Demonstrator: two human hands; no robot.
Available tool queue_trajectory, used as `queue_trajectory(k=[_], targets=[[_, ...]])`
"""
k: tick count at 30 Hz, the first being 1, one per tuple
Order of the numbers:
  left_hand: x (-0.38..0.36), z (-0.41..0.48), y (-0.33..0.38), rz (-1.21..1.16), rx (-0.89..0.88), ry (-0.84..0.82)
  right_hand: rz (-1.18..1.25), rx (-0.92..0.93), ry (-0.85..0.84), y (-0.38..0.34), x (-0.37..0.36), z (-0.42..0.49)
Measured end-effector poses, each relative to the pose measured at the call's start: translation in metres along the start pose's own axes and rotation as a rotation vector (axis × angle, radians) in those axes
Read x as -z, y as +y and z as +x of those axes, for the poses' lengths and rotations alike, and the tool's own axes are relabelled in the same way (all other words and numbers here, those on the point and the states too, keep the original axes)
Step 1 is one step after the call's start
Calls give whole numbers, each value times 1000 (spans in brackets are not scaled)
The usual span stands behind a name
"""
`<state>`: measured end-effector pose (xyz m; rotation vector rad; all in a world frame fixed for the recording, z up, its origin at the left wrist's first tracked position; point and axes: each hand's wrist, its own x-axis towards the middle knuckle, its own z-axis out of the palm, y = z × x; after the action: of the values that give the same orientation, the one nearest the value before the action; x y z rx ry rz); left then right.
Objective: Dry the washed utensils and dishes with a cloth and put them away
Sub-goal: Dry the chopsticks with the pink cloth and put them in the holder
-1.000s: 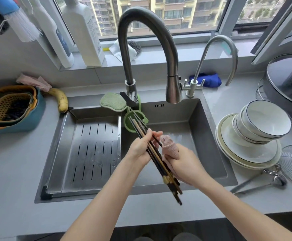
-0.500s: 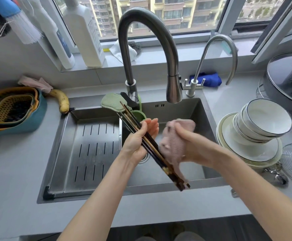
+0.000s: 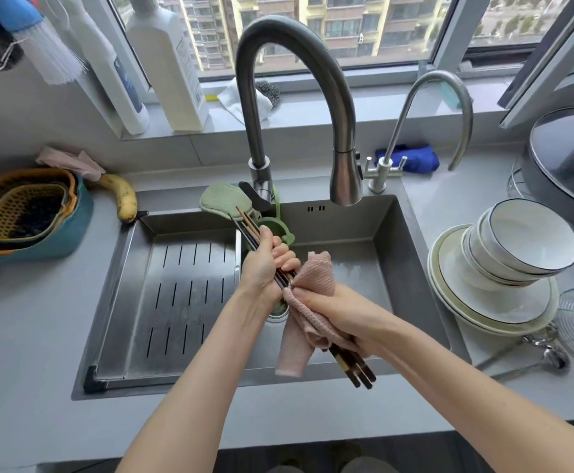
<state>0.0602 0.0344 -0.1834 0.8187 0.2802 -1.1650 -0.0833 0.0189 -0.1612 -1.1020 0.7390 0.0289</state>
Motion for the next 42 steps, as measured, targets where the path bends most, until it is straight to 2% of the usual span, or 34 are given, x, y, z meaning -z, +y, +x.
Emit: queue_trajectory(k=[7, 11, 14, 18, 22, 24, 29, 33, 36, 40, 42], targets=[[17, 4, 13, -50, -35, 11, -101, -72, -53, 16, 12, -46], [32, 1, 35, -164, -50, -18, -181, -96, 136, 7, 44, -56], [22, -13, 29, -36, -60, -91, -180, -80, 82, -15, 44, -24], [2, -25, 7, 118, -79, -148, -94, -64, 29, -28, 0, 26], [2, -26, 2, 197, -102, -64, -107, -40, 150, -19, -19, 39], [3, -29, 5, 296, -155, 0, -124, -36, 156, -14, -21, 30], [12, -24, 23, 258, -200, 113, -212, -105, -92, -3, -23, -7], [19, -19, 32, 199, -177, 148, -289, -50, -99, 8, -27, -14], [20, -24, 39, 59, -80, 39, -153, -5, 8, 5, -33, -12], [29, -44, 22, 313, 82, -201, 7, 83, 187, -11, -43, -4], [29, -51, 19, 353, 79, -188, 19, 88, 206, -14, -50, -1]])
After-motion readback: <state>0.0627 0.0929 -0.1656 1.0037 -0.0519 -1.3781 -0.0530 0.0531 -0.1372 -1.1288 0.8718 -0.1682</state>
